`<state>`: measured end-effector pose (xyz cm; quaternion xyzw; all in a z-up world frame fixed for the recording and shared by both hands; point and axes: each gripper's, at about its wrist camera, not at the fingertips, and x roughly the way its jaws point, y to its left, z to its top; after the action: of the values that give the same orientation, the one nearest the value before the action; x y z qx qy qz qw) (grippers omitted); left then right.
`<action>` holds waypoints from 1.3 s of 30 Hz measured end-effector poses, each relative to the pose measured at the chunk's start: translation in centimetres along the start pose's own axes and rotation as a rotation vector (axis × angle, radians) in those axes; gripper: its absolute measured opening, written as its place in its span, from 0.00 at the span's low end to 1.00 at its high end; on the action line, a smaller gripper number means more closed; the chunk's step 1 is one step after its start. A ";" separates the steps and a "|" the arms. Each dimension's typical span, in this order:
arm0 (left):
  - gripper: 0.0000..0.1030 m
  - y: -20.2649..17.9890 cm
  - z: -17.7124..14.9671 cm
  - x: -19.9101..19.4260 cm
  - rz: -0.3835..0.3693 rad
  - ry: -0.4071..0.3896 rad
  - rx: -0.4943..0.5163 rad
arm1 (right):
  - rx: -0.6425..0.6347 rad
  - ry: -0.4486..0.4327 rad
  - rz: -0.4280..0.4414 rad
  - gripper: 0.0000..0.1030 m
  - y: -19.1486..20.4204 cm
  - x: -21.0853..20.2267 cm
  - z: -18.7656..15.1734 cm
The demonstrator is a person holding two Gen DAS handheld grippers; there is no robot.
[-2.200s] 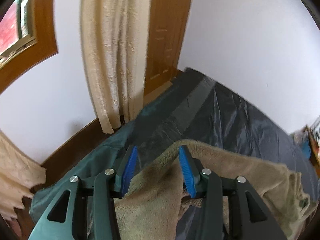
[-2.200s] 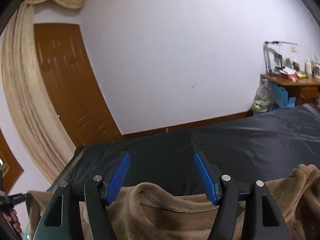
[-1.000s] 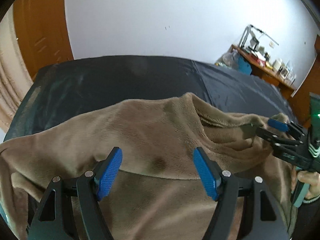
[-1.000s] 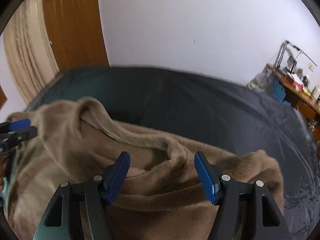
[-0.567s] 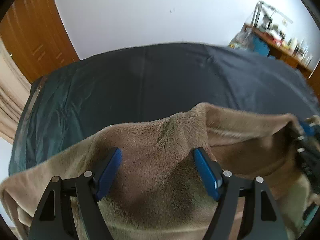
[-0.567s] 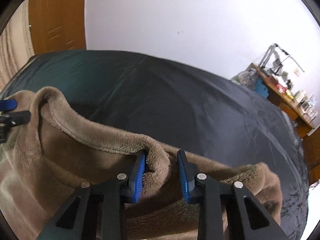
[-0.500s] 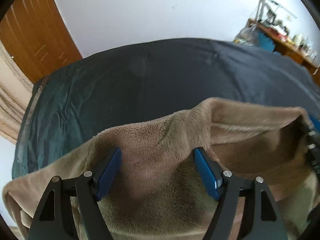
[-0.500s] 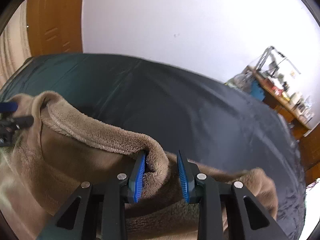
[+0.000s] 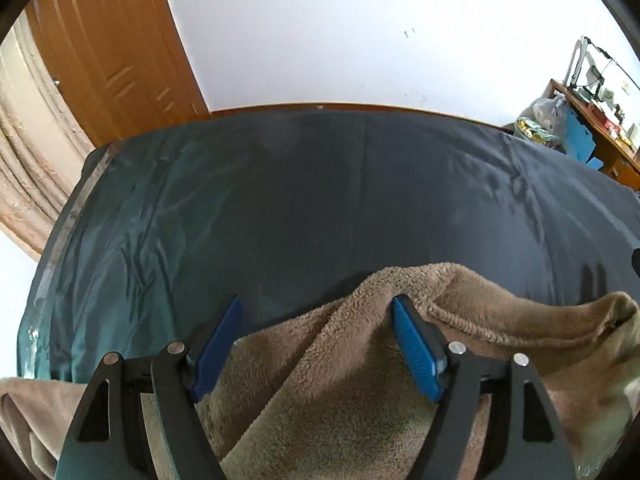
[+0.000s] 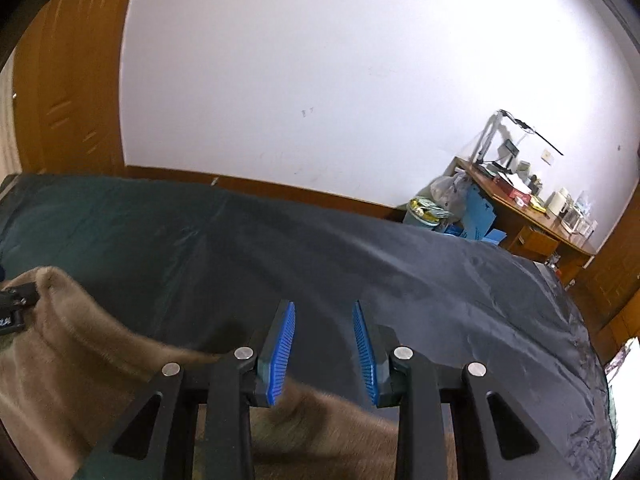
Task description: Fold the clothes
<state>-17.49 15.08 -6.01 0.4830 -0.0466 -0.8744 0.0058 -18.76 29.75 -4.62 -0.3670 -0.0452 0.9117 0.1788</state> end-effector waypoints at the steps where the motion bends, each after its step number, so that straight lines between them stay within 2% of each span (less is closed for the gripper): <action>1: 0.78 0.0 -0.1 -0.1 -0.007 -0.003 0.003 | 0.016 0.007 0.028 0.31 -0.4 0.1 0.0; 5: 0.78 0.2 0.1 0.1 -0.045 -0.005 0.010 | 0.025 0.056 0.160 0.32 -1.4 -0.4 -0.3; 8: 0.78 0.5 0.2 0.4 -0.065 -0.009 0.018 | -0.032 0.165 0.284 0.32 -1.0 -0.2 -0.1; 9: 0.78 0.4 0.2 0.4 -0.067 -0.009 0.023 | -0.068 0.199 0.293 0.32 -0.5 -0.1 -0.3; 11: 0.78 0.6 0.2 0.2 -0.077 -0.009 0.031 | -0.146 0.252 0.266 0.32 0.7 0.0 -0.9; 14: 0.78 0.8 0.0 -0.2 -0.095 -0.013 0.047 | -0.205 0.273 0.226 0.32 1.5 -0.6 -1.9; 19: 0.78 1.1 -0.4 -0.3 -0.107 -0.021 0.070 | -0.136 0.286 0.215 0.33 -0.6 -1.6 -3.2; 22: 0.78 1.3 -0.5 -0.6 -0.114 -0.032 0.074 | -0.103 0.249 0.215 0.36 -1.8 -3.2 -3.8; 25: 0.78 1.5 -0.7 -1.3 -0.128 -0.045 0.078 | -0.137 0.222 0.158 0.42 -2.2 -4.2 -4.0; 29: 0.78 1.3 -1.0 -1.9 -0.124 -0.049 0.118 | -0.196 0.286 0.144 0.42 -1.3 -3.2 -5.2; 32: 0.78 1.1 -1.1 -1.6 -0.109 -0.046 0.139 | -0.223 0.294 0.138 0.42 -0.7 -2.1 -5.5; 39: 0.80 1.3 -0.5 0.3 -0.107 -0.022 0.112 | -0.143 0.281 0.142 0.42 -1.2 1.2 -4.1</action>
<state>-17.23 13.77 -6.40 0.4745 -0.0694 -0.8748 -0.0686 -16.44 31.10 -8.13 -0.5050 -0.0585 0.8562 0.0917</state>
